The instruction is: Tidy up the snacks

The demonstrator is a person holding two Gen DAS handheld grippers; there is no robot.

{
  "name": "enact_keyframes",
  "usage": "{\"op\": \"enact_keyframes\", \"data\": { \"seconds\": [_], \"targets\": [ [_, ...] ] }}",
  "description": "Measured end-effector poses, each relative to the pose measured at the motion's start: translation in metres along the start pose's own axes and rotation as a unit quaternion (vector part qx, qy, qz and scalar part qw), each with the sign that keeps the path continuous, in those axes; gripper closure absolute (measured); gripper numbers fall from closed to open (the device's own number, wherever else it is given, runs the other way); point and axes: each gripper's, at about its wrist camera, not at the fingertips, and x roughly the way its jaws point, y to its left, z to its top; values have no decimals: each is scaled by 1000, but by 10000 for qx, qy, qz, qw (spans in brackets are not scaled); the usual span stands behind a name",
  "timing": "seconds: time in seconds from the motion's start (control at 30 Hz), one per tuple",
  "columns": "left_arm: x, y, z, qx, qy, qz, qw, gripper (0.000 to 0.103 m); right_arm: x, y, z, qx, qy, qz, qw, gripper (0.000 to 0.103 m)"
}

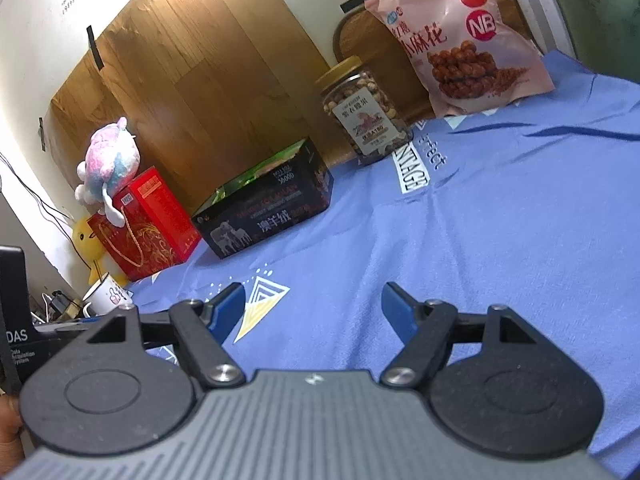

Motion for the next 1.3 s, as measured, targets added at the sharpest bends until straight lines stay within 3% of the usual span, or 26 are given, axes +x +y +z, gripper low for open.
{"op": "enact_keyframes", "data": {
  "seconds": [0.37,0.83,1.1,1.3],
  "targets": [
    [2,4,3,-68,-115,84,9999,0,2,7,-3,-123,25,-33,9999,26],
    [15,-11,3,152,-85,-336,9993,0,-6,7,-3,-113,60,-418,9990,26],
    [3,1,4,48,-476,-150,9987,0,0,15,-4,-208,111,-351,9991,26],
    [0,12,2,-57,-458,-74,9989,0,4,22,-5,-279,146,-211,9993,26]
  ]
}}
